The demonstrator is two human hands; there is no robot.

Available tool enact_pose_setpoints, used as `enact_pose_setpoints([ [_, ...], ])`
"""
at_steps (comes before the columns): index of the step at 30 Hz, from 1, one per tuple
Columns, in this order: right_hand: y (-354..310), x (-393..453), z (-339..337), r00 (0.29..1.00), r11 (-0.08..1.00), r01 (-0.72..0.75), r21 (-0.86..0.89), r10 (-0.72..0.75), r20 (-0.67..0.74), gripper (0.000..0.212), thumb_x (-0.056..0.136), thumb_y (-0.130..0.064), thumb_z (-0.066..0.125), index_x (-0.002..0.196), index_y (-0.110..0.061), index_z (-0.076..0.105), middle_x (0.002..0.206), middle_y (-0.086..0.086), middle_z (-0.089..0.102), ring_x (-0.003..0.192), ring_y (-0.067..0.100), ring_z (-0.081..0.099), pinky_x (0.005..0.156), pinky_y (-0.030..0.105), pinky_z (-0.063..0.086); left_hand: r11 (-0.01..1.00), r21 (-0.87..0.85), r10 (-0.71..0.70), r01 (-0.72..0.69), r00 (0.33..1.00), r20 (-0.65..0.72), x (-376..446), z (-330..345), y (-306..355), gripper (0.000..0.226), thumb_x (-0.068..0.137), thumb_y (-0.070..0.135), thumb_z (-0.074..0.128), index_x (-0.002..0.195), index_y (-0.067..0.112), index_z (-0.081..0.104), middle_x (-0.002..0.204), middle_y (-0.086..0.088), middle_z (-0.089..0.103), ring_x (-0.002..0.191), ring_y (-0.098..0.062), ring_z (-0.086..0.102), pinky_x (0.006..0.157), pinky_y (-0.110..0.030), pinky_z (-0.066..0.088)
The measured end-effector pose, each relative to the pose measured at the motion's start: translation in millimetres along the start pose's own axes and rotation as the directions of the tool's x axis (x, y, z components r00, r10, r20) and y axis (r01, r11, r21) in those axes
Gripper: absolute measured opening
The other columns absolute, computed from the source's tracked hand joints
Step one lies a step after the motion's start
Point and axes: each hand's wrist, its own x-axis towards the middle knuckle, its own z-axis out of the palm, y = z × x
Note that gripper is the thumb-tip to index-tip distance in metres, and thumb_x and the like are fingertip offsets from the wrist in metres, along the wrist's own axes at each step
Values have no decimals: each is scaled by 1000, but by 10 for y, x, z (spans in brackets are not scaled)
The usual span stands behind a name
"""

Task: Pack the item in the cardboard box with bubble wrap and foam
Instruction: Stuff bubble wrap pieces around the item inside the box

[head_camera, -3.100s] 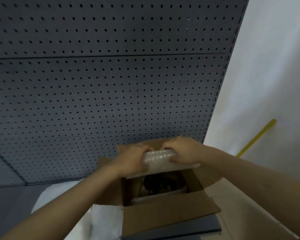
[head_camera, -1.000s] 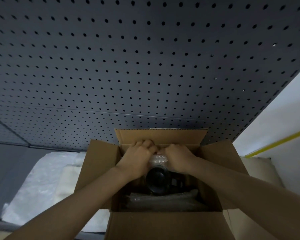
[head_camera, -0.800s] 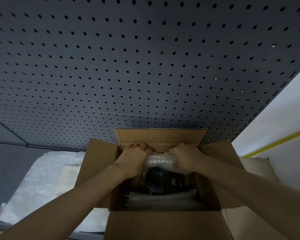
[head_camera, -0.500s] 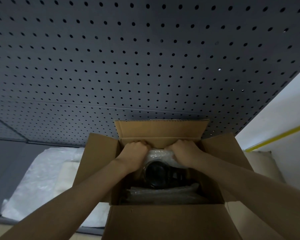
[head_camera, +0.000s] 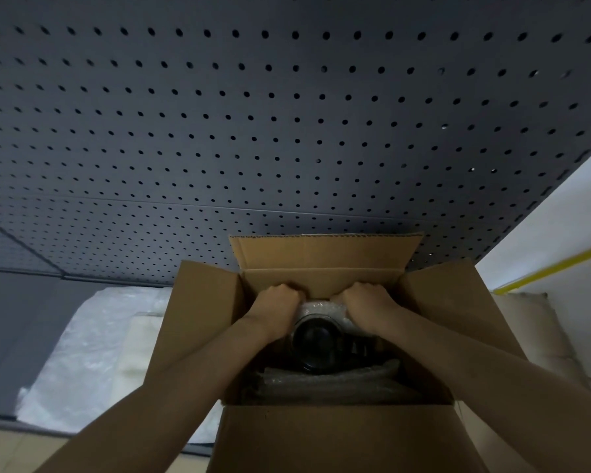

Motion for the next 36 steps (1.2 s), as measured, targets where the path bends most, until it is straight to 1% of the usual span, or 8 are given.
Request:
enact_pose_setpoints([
  [5,2,-1,44,1000,1000,-13,-24,14,21,25,94,-14,47,114,-18,61,116,8,62,104,25,60,85,36,49,998,-53,-39,40,999,13,32,22,6,23,94,16,51,114,20,63,115,-2,65,103,-17,62,87,-27,46],
  [10,-12,-16,32,999,1000,-25,-15,26,32,25,95,-16,47,116,-17,60,118,9,61,106,26,60,89,36,50,996,-58,-63,64,998,30,37,54,16,22,93,18,54,113,21,63,114,-1,66,101,-15,63,88,-28,49],
  [15,-17,-59,-14,999,991,-8,-132,14,47,23,92,-15,53,113,-16,60,113,7,63,96,24,61,69,31,42,999,9,-43,42,998,56,-38,-74,45,29,92,15,53,120,21,60,123,-2,61,109,-19,58,92,-31,45],
  [20,-41,-214,-279,998,990,-14,-138,23,63,26,92,-11,50,113,-11,64,109,7,65,85,20,57,65,29,41,995,60,-75,74,997,9,-241,-364,51,38,89,3,51,123,19,61,128,-4,59,114,-23,57,98,-37,47],
  [23,-129,-295,-499,998,994,10,-105,-3,66,27,93,-10,47,114,-7,63,88,3,59,73,17,56,57,25,43,993,17,-115,116,993,-26,-413,-602,-5,39,89,3,54,125,19,59,132,-2,56,118,-22,56,101,-36,46],
  [28,-489,-415,-854,998,997,65,-48,-66,-25,30,92,-18,56,120,-10,61,120,8,62,105,24,61,89,35,53,991,24,-133,135,988,-77,-722,-960,-180,36,89,9,56,122,21,59,127,-1,58,115,-19,57,101,-34,45],
  [33,-1029,-443,-1149,996,996,80,-49,-82,-44,29,92,-21,57,118,-10,62,120,10,62,105,26,60,92,39,52,987,44,-148,157,975,-165,-1086,-1218,-541,31,90,16,55,120,20,62,123,-1,63,109,-21,60,93,-33,50],
  [36,-1389,-422,-1362,996,995,69,70,-65,-58,29,91,-21,59,116,-8,64,121,10,63,108,26,60,93,38,51,988,50,-136,147,974,-181,-1337,-1324,-945,31,88,14,60,118,22,61,120,2,64,106,-19,61,90,-34,52],
])
